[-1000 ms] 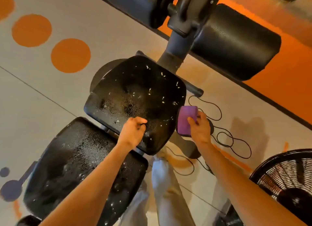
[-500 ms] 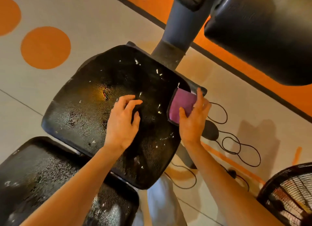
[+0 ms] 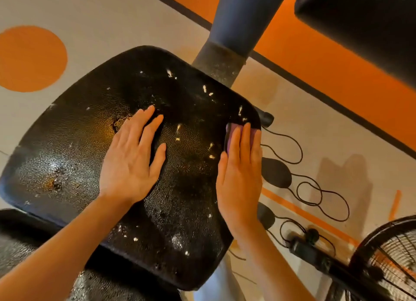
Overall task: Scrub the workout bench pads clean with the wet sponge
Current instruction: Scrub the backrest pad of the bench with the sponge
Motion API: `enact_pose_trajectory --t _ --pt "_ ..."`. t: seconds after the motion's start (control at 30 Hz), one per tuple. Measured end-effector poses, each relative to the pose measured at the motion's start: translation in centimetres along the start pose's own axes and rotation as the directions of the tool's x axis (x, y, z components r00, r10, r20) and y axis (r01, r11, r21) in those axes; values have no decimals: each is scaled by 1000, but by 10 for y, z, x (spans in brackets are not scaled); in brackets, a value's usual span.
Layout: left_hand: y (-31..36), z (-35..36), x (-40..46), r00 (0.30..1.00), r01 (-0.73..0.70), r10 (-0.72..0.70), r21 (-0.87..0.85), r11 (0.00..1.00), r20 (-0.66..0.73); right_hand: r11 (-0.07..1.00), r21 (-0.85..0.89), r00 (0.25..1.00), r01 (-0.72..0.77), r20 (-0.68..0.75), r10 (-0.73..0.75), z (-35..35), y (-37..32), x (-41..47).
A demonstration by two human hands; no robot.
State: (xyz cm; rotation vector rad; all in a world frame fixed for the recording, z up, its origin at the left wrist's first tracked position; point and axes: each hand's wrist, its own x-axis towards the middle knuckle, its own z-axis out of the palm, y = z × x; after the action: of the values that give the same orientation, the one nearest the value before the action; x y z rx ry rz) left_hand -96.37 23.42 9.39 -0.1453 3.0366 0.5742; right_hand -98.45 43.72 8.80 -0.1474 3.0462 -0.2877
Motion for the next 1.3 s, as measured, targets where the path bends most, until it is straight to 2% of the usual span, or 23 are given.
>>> enact_pose_trajectory --t 0.13,0.33,0.43,0.53,0.6,0.73,0.8,0.9,0.97,1.07,1.13,1.2,1.3 --pt "0 -1 0 1000 -2 2 -4 1000 8 999 -36 999 29 37 -28 -4 -3 -15" --pt "-1 0 0 1000 -9 9 -2 1000 5 987 11 987 -160 -17 160 6 -13 89" --pt "-1 0 1 1000 -10 10 -4 1000 7 999 -10 999 -52 -12 52 4 -16 47" --pt "-1 -1 0 1000 -2 2 -9 1000 13 996 -31 992 87 93 -84 -8 -12 -21" --pt "-1 -1 0 1000 -3 3 -4 1000 11 996 -29 992 85 98 -82 -5 -6 9" --pt "-2 1 -1 1000 -10 10 3 1000 7 995 2 994 -98 40 97 3 -17 104" --pt "-1 0 0 1000 -10 10 3 1000 5 998 31 998 -57 39 56 3 -21 74" --pt "0 -2 -1 1000 -7 6 6 1000 10 994 3 986 111 122 -110 -12 -18 -12" --pt "0 -2 0 1000 -10 10 7 1000 3 989 -12 981 148 126 -145 -6 -10 8" --pt "-1 -1 -1 1000 -12 12 8 1000 -5 999 -19 998 -48 50 49 1 -23 95" --pt "-1 -1 -1 1000 -9 9 3 1000 -8 994 8 993 -108 38 108 7 -30 106" --pt "0 -1 -1 1000 -9 9 1 1000 -4 1000 14 998 -21 56 20 1 -33 57" --pt "0 -2 -1 1000 -8 8 3 1000 -6 989 13 977 147 156 -147 -10 -22 -15"
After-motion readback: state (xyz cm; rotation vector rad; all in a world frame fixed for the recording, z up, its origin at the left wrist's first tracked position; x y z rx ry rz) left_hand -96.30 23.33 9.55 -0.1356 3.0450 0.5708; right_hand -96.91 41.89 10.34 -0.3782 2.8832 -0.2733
